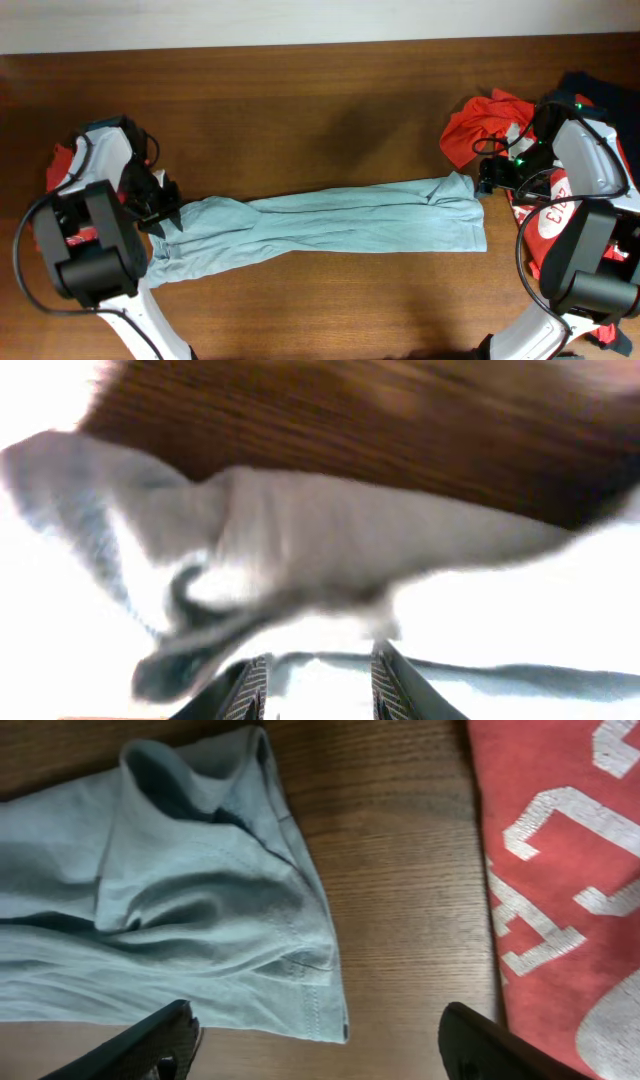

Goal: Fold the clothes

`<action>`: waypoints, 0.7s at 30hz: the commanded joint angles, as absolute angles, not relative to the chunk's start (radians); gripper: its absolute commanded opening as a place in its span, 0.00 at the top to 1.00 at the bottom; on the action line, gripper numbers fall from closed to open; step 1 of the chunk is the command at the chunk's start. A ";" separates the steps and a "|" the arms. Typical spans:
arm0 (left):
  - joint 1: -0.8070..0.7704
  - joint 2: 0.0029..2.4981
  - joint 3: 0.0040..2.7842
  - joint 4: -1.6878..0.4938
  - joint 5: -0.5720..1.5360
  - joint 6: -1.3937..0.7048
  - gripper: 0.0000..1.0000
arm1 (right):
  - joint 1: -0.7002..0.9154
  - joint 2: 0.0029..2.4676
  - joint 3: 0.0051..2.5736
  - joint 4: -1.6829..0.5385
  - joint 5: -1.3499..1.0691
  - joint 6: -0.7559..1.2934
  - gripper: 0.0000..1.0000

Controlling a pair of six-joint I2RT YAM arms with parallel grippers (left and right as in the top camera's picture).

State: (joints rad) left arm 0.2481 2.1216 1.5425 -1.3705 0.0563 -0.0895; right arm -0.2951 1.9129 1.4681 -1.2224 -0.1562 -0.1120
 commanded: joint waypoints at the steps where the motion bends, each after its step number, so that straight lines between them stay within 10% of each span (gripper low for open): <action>1: 0.249 1.988 1.540 -1.383 0.090 -0.059 0.65 | -0.298 1.918 1.469 -1.223 -0.184 -0.127 0.16; 21: 0.249 1.619 1.539 -1.312 0.082 -0.059 0.48 | -0.295 2.106 1.469 -1.181 -0.296 -0.199 0.12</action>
